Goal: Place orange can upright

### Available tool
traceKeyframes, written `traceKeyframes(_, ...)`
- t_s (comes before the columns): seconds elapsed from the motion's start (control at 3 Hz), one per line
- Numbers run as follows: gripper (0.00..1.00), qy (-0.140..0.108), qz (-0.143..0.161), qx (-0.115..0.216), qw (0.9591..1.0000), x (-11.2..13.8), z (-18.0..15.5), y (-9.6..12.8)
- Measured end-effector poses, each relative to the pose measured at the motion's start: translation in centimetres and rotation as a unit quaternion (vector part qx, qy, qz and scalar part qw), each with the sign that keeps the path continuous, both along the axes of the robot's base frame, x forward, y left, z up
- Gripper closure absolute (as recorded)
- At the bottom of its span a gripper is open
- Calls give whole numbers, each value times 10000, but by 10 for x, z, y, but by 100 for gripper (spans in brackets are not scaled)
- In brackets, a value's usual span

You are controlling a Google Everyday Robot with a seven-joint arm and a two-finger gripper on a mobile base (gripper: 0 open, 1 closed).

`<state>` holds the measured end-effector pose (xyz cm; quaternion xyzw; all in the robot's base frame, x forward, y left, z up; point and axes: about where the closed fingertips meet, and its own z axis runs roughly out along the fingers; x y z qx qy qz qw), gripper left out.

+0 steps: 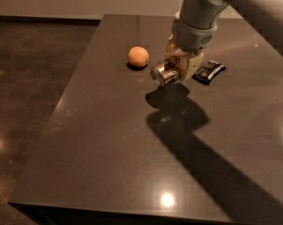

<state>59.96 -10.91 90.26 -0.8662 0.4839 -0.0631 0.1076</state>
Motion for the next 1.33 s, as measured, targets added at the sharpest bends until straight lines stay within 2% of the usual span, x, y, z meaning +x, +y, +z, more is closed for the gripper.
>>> traceKeyframes(0.33, 100, -223, 423, -158, 9987, -7, 20, -2)
traceKeyframes(0.67, 100, -263, 771, -383, 9959, -14, 34, -4)
traceKeyframes(1.0, 100, -251, 832, -421, 9953, -15, 35, -5)
traceKeyframes(1.33, 100, -326, 1005, -576, 9927, -6, 36, -8)
